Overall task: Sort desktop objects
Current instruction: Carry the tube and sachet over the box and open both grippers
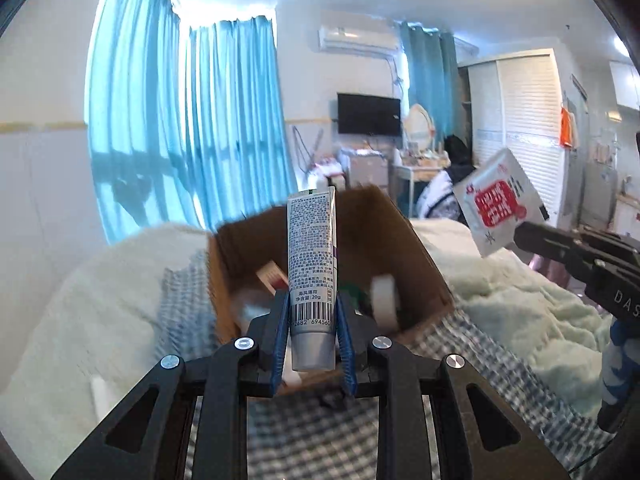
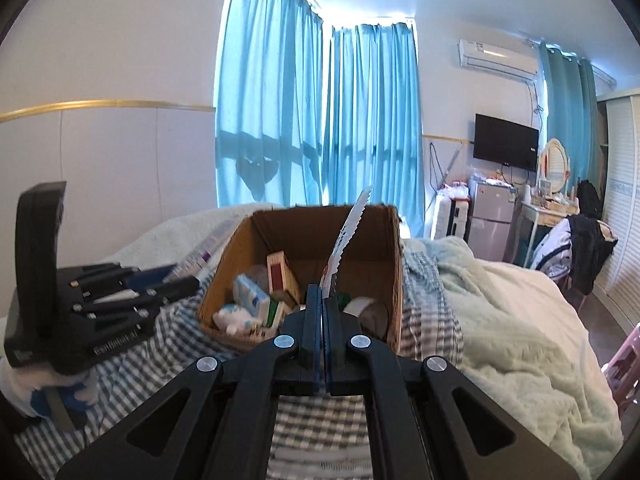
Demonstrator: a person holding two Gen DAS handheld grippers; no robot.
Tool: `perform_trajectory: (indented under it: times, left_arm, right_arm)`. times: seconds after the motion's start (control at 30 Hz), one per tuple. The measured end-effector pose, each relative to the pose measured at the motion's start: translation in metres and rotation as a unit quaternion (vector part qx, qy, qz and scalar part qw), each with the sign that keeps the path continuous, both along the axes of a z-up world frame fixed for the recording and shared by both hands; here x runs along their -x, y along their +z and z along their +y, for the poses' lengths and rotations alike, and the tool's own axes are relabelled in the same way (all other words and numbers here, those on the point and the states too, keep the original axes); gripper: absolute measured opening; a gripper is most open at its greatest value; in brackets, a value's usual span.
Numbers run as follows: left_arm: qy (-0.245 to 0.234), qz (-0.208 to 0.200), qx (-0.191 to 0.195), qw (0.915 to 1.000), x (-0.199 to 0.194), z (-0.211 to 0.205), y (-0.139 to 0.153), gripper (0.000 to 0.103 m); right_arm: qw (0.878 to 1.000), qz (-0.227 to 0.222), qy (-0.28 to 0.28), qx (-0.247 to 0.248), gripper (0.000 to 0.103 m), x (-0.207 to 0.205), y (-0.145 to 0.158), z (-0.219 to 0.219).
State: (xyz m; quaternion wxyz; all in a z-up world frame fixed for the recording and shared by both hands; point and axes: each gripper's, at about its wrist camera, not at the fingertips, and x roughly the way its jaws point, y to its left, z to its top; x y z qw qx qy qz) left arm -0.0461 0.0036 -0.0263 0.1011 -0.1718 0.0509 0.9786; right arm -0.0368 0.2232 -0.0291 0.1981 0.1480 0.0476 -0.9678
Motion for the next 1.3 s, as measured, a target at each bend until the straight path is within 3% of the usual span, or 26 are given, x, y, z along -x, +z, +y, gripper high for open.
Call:
perform_trajectory:
  times: [0.17, 0.43, 0.53, 0.63, 1.03, 1.13, 1.2, 1.27, 1.3]
  left_arm:
    - [0.021, 0.025, -0.014, 0.9994, 0.02, -0.008, 0.028, 0.023]
    - [0.031, 0.014, -0.016, 0.9993, 0.072, -0.014, 0.036, 0.023]
    - [0.031, 0.013, -0.009, 0.9994, 0.088, -0.013, 0.029, 0.023]
    - [0.023, -0.013, -0.009, 0.9996, 0.11, -0.01, 0.018, 0.023]
    - [0.005, -0.111, 0.005, 0.9938, 0.166, 0.006, -0.045, 0.023]
    - [0.011, -0.118, 0.002, 0.993, 0.167, 0.003, -0.049, 0.028]
    - [0.014, -0.114, -0.004, 0.9933, 0.165, 0.002, -0.048, 0.053]
    - [0.014, -0.104, -0.005, 0.9945, 0.162, 0.003, -0.045, 0.064]
    - [0.013, -0.101, -0.002, 0.9949, 0.16, 0.005, -0.044, 0.064]
  right_arm:
    - [1.0, 0.012, 0.009, 0.009, 0.0, 0.023, 0.023, -0.003]
    - [0.999, 0.031, 0.022, -0.006, 0.0, 0.058, 0.045, -0.014]
    - [0.999, 0.032, 0.029, -0.014, 0.0, 0.078, 0.045, -0.021]
    - [0.999, 0.024, 0.035, -0.022, 0.0, 0.101, 0.039, -0.025]
    - [0.996, -0.066, 0.031, -0.048, 0.0, 0.182, -0.017, -0.041]
    - [0.994, -0.085, 0.026, -0.056, 0.0, 0.189, -0.027, -0.046]
    - [0.994, -0.091, 0.019, -0.056, 0.0, 0.191, -0.032, -0.045]
    - [0.994, -0.095, 0.013, -0.057, 0.002, 0.191, -0.034, -0.045]
    - [0.994, -0.095, 0.011, -0.059, 0.013, 0.189, -0.036, -0.045]
